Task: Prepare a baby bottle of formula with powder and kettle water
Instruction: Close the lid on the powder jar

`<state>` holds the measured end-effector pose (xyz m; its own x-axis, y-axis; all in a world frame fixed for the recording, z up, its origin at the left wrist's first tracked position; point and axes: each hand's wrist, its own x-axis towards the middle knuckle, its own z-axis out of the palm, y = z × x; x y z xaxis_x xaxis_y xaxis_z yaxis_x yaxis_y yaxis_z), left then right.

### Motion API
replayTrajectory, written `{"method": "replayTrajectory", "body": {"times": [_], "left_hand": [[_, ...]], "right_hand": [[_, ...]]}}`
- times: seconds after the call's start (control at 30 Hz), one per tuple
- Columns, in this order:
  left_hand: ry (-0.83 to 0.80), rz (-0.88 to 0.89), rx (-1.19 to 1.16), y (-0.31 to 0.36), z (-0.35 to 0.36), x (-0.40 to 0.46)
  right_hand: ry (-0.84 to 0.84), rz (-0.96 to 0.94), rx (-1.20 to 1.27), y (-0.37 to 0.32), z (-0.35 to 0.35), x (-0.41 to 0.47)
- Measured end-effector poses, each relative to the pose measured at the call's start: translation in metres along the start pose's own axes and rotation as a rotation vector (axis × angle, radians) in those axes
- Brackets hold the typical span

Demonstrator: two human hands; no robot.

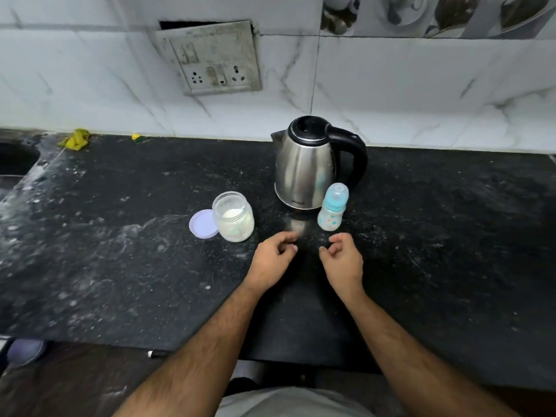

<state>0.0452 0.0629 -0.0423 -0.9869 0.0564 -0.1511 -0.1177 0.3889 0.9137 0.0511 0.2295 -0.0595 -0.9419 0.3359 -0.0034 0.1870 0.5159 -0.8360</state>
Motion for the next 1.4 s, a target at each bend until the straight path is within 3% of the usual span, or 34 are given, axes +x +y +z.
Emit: {"method": "replayTrajectory", "body": {"times": [0.33, 0.63, 0.83, 1.0, 1.4], "left_hand": [[0.12, -0.068, 0.058, -0.054, -0.092, -0.031], [0.343, -0.073, 0.233, -0.084, -0.18, 0.008], [0.053, -0.031, 0.632, -0.076, -0.199, 0.045], [-0.139, -0.04, 0.762, -0.074, -0.195, 0.063], [-0.104, -0.042, 0.759, -0.073, -0.188, 0.067]], "right_hand": [[-0.169, -0.059, 0.077, -0.052, 0.072, -0.027], [-0.302, -0.034, 0.055, -0.091, 0.108, -0.016], [-0.395, -0.021, 0.042, -0.109, 0.124, 0.0], [-0.464, -0.005, 0.02, -0.114, 0.133, 0.005], [-0.41, -0.006, 0.057, -0.12, 0.126, -0.001]]}}
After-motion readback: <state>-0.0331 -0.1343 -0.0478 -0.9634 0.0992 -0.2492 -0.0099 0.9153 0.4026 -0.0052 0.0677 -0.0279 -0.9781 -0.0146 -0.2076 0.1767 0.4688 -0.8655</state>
